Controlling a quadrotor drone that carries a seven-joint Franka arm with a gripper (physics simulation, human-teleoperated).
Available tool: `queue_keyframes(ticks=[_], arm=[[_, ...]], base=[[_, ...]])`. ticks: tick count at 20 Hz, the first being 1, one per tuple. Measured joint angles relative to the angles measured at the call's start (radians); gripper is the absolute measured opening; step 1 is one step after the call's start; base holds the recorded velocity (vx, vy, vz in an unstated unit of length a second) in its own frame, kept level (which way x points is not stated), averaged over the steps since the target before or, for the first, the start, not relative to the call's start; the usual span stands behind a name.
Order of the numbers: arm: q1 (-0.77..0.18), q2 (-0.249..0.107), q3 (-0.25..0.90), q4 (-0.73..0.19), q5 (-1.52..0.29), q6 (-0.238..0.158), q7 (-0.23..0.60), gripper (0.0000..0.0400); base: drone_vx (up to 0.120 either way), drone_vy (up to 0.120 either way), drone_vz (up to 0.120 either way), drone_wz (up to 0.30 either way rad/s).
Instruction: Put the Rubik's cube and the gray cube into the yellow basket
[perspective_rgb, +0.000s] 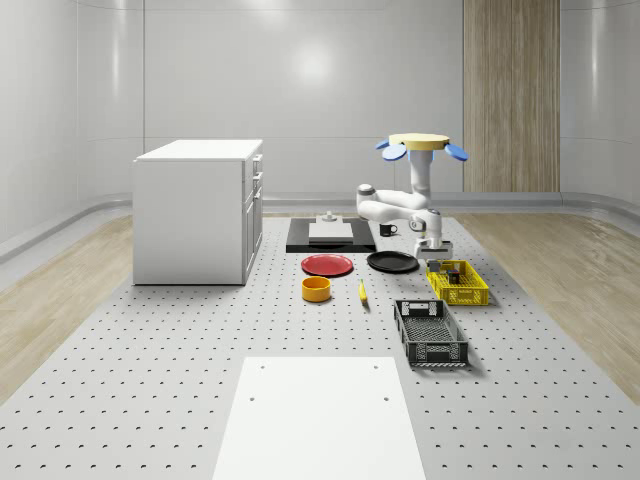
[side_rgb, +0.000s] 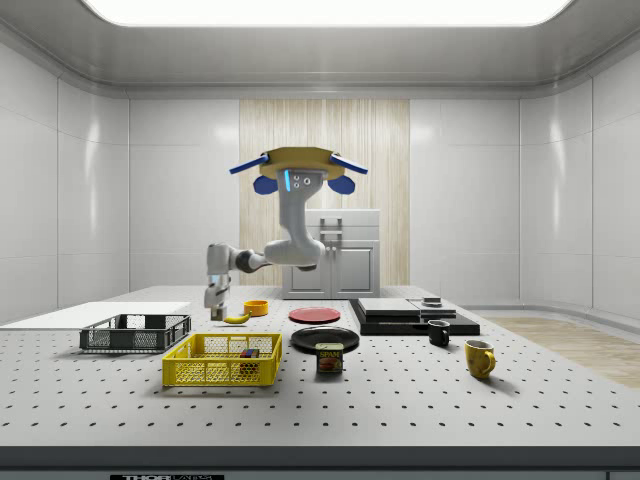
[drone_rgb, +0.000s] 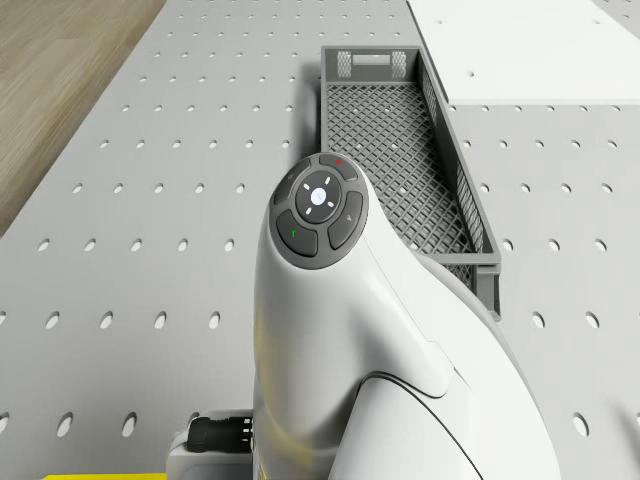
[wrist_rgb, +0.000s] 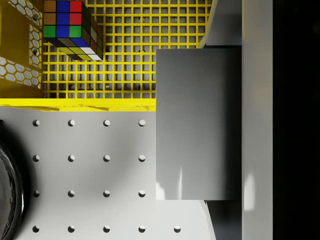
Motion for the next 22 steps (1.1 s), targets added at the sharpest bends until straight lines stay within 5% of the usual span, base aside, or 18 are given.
queue_keyframes(ticks=[7, 17, 22], arm=[[0.000, -0.003, 0.000, 0.000, 0.001, 0.003, 0.000, 0.0250], [-0.001, -0.007, 0.001, 0.000, 0.003, 0.007, 0.001, 0.0250], [-0.001, -0.009, 0.001, 0.000, 0.003, 0.008, 0.001, 0.0250]], base=[[0.000, 0.120, 0.000, 0.000], [0.000, 0.120, -0.100, 0.000], [0.000, 0.096, -0.008, 0.000]])
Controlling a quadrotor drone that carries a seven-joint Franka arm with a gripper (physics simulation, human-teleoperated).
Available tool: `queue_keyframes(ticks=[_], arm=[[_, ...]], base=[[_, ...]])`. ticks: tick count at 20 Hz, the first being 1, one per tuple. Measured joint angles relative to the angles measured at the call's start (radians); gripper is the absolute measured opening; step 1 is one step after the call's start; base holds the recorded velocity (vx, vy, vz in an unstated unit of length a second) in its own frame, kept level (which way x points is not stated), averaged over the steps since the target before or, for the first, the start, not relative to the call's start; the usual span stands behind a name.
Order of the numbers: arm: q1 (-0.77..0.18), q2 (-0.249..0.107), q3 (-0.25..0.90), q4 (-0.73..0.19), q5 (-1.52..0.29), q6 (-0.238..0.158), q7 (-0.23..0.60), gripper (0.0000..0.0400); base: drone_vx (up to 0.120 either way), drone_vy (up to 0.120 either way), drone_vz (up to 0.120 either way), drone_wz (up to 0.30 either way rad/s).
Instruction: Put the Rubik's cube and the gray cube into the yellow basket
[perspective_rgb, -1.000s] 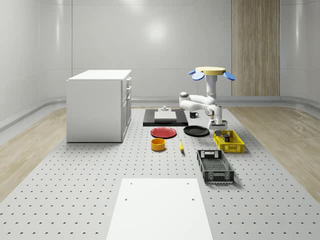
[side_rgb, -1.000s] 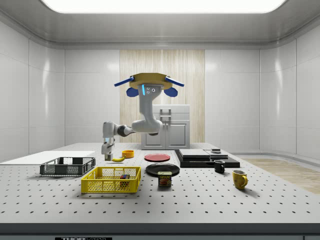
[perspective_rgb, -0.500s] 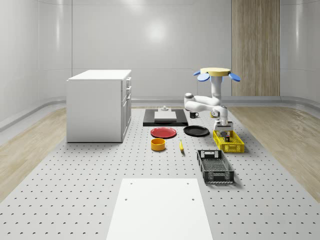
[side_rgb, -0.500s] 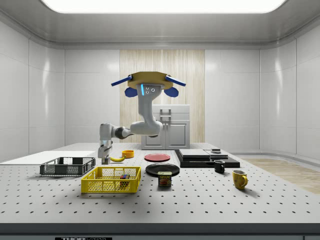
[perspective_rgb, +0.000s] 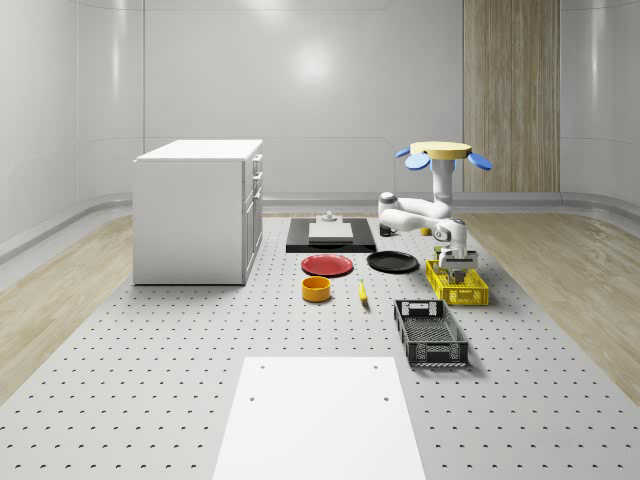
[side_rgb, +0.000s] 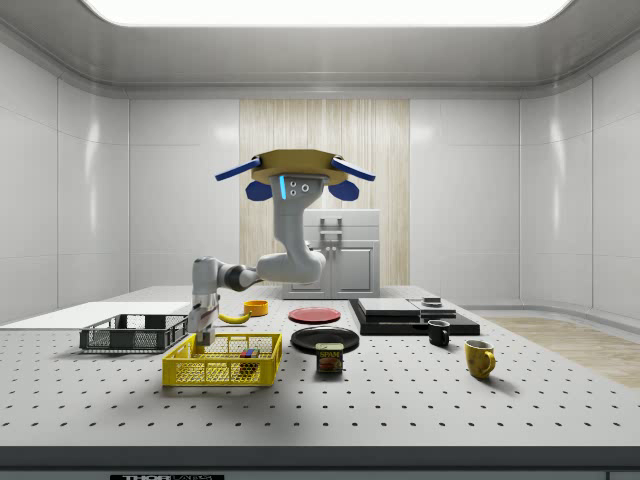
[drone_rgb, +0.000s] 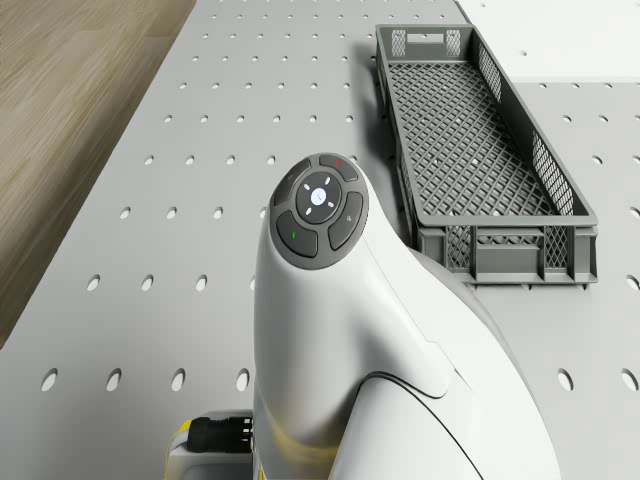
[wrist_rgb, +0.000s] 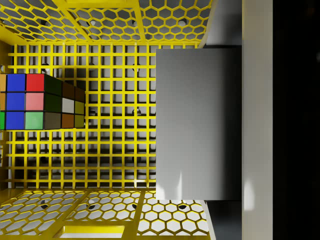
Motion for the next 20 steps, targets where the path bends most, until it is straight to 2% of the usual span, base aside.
queue_keyframes(ticks=[15, 16, 18, 20], arm=[[-0.025, 0.000, -0.164, 0.032, -0.155, 0.054, 0.004, 0.0250], [-0.027, 0.000, -0.172, 0.034, -0.163, 0.056, 0.004, 0.0262], [-0.028, 0.003, -0.183, 0.037, -0.174, 0.058, 0.004, 0.0316], [-0.027, 0.005, -0.181, 0.036, -0.172, 0.055, 0.003, 0.0349]], base=[[0.000, 0.000, 0.000, 0.000], [0.000, 0.000, 0.000, 0.000], [0.000, 0.000, 0.000, 0.000], [0.000, 0.000, 0.000, 0.000]])
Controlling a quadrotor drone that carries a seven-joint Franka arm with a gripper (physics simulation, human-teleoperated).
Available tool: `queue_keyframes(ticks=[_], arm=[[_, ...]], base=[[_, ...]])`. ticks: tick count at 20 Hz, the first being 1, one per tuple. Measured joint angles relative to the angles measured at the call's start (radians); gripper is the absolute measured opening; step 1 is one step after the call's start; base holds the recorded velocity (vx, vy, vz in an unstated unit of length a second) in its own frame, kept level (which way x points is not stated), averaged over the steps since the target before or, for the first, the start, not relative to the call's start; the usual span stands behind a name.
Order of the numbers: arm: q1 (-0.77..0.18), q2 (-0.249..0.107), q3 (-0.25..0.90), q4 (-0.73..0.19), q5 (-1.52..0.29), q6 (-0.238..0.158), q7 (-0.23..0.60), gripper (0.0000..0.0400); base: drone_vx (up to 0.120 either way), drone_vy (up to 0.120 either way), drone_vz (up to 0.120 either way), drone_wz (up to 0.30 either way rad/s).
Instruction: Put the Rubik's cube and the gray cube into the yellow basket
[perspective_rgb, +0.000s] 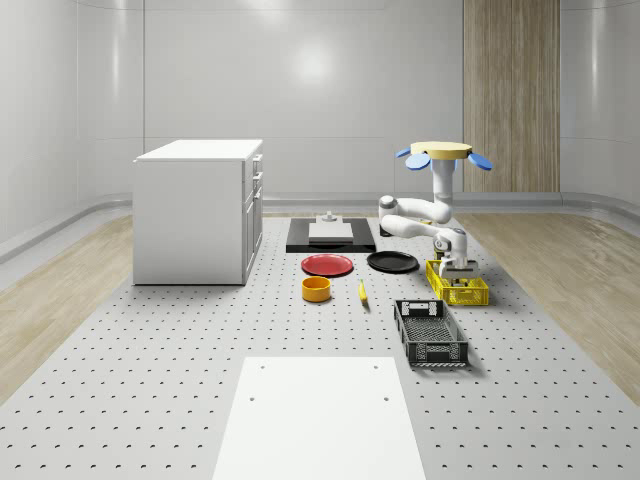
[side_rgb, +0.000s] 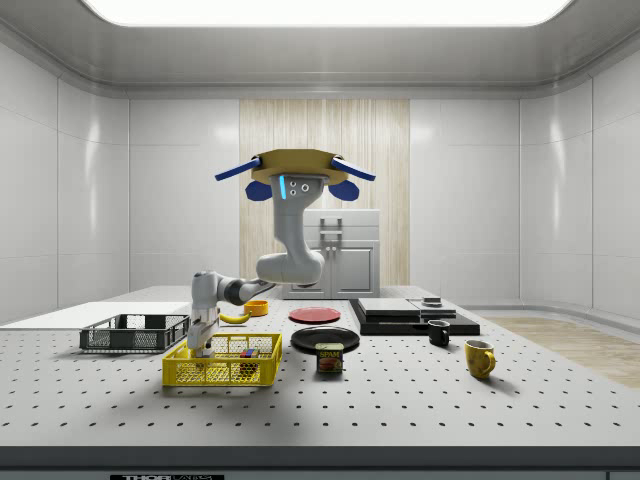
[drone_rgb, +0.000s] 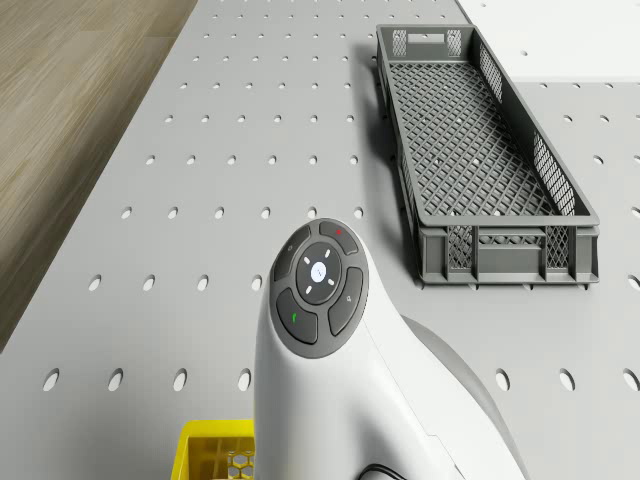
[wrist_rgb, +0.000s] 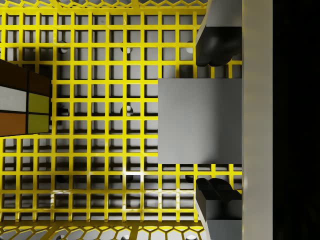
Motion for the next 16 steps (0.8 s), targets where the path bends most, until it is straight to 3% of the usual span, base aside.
queue_keyframes(ticks=[6, 16], arm=[[0.015, 0.005, 0.066, -0.017, 0.060, -0.028, -0.003, 0.0389], [0.027, 0.007, 0.163, -0.035, 0.152, -0.061, -0.004, 0.0399]], base=[[0.000, 0.000, 0.000, 0.000], [0.000, 0.000, 0.000, 0.000]])
